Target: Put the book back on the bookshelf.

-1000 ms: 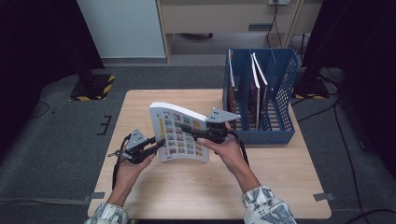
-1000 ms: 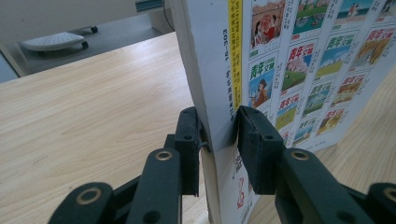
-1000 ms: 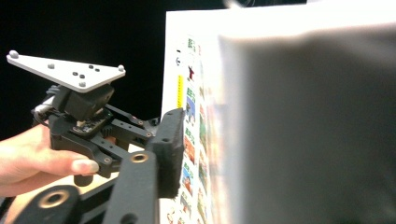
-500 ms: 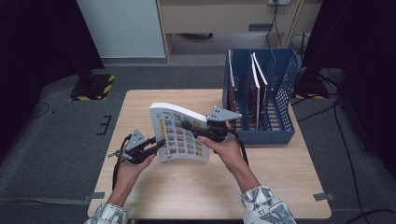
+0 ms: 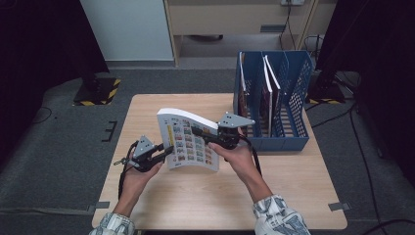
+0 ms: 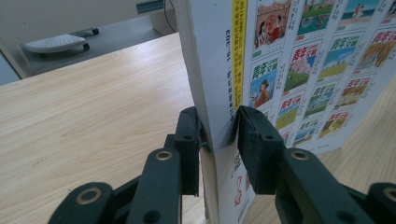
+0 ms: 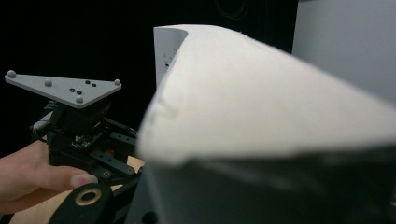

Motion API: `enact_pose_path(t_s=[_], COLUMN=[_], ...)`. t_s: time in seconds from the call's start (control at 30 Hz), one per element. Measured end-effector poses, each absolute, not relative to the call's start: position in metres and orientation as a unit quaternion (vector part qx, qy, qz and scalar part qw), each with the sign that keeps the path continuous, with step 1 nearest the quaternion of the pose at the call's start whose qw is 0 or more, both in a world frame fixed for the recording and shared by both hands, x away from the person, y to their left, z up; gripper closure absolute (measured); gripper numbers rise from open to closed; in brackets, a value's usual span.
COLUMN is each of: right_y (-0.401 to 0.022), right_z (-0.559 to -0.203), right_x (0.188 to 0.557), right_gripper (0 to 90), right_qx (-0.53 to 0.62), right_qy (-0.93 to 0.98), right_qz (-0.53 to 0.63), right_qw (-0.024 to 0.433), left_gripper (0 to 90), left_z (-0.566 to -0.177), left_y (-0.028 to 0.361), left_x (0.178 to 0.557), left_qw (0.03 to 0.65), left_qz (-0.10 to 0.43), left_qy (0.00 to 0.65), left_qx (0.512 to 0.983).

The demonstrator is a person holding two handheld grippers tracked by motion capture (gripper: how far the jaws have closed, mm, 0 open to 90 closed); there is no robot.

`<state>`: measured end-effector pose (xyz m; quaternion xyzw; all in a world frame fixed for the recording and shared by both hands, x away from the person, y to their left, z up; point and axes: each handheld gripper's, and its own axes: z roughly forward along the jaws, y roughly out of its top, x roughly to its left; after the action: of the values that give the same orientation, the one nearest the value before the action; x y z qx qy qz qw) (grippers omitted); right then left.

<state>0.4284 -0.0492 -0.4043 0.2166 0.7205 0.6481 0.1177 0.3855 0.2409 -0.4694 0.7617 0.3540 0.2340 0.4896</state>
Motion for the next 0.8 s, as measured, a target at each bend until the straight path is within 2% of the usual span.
enact_pose_path(t_s=[0.43, 0.53, 0.57, 0.7, 0.8], right_y=[-0.0485, -0.0480, -0.0472, -0.0464, -0.0484], right_z=[-0.4052, -0.4048, -0.4041, -0.4035, -0.4028], right_x=[0.4250, 0.4237, 0.4229, 0.4228, 0.4243], right_gripper=[73.1, 73.3, 73.6, 73.8, 73.8], right_qx=[0.216, 0.219, 0.225, 0.232, 0.237], right_qy=[0.717, 0.717, 0.716, 0.715, 0.714], right_qz=[0.650, 0.647, 0.646, 0.644, 0.642], right_qw=[0.132, 0.138, 0.140, 0.142, 0.146], left_gripper=[67.8, 62.9, 55.6, 41.8, 37.4], left_z=[-0.4702, -0.4711, -0.4711, -0.4743, -0.4769], left_y=[0.2409, 0.2422, 0.2430, 0.2459, 0.2478], left_x=[0.3861, 0.3868, 0.3870, 0.3890, 0.3905], left_qw=[0.493, 0.498, 0.502, 0.500, 0.494], left_qz=[0.233, 0.236, 0.234, 0.232, 0.231], left_qy=[0.360, 0.366, 0.370, 0.382, 0.387], left_qx=[0.757, 0.750, 0.746, 0.741, 0.743])
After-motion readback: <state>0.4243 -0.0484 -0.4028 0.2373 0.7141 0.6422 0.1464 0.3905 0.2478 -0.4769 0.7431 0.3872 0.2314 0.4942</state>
